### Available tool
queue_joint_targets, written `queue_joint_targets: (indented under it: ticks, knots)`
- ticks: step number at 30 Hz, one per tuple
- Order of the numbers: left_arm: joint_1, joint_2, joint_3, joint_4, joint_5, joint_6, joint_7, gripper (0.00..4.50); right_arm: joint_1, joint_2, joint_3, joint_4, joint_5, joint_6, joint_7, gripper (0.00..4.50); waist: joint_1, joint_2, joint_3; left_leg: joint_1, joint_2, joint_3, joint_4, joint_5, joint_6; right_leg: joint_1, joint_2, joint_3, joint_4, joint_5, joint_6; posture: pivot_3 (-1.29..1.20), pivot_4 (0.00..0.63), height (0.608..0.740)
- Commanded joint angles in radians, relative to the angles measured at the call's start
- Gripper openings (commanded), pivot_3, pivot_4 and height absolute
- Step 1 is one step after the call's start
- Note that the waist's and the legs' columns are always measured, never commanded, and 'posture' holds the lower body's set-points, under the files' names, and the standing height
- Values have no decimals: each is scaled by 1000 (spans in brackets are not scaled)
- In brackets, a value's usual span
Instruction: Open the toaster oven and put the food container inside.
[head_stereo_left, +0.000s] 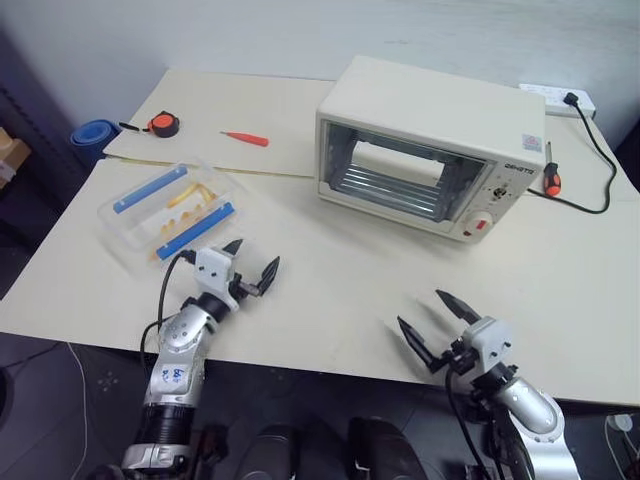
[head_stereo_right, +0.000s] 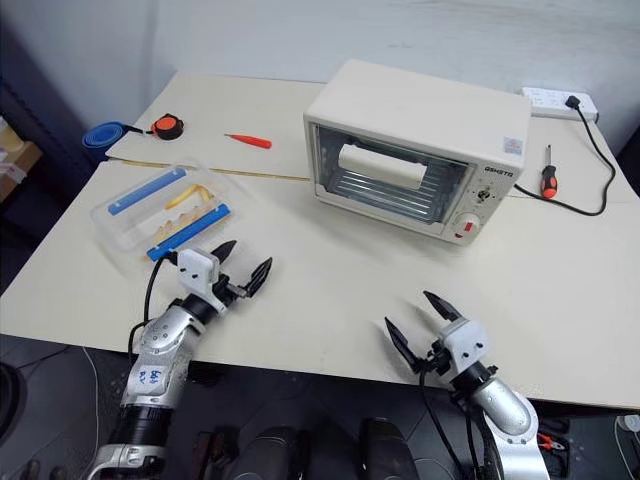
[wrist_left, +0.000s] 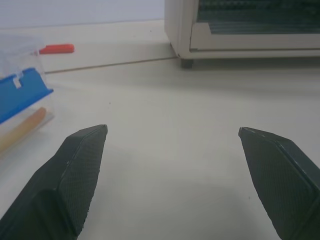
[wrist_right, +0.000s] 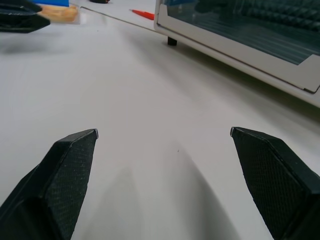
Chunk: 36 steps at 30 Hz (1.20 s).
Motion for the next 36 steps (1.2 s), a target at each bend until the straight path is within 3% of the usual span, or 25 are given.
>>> queue_joint_targets:
  ticks: [1,5,10,16,25,32,36]
  knots:
    - [-2,37,9,-32,-28,10,-53,4500,0,-21,-10,-59,55,14,24,4489,-2,0,0,0,0,0,0,0,0,0,0,0,0,0,0,0,150,740]
    - [41,119,68,-162,-216,143,-206,4500,-81,-60,-25,-139,143,143,28,4489,-24,0,0,0,1,0,0,1,-1,0,1,0,1,0,0,0,150,740]
    - [81,298,141,-292,-421,320,-409,4500,-269,-127,-58,-189,267,371,3,4489,-26,0,0,1,2,-2,0,1,-2,0,1,-1,1,-1,-2,0,150,740]
    - [29,465,233,-341,-618,539,-518,4500,-568,-149,-58,-82,299,565,-43,4489,-25,1,1,-2,2,-4,1,1,-2,0,0,-3,0,-1,-3,0,150,740]
    - [55,452,234,-417,-635,606,-477,4500,-751,-125,-8,27,274,596,9,4489,-26,1,1,-3,1,-4,0,1,-2,0,0,-4,2,-2,-3,0,150,740]
    - [0,443,244,-394,-630,644,-420,4500,-612,-187,71,-92,222,455,222,4489,-25,1,1,-3,1,-4,0,1,-2,-1,1,-4,1,-2,-3,0,150,740]
    - [-147,418,190,-269,-568,634,-391,3561,-532,-232,114,-95,135,358,281,4500,-23,1,1,-2,1,-4,1,1,-2,-1,1,-3,1,-2,-3,0,150,740]
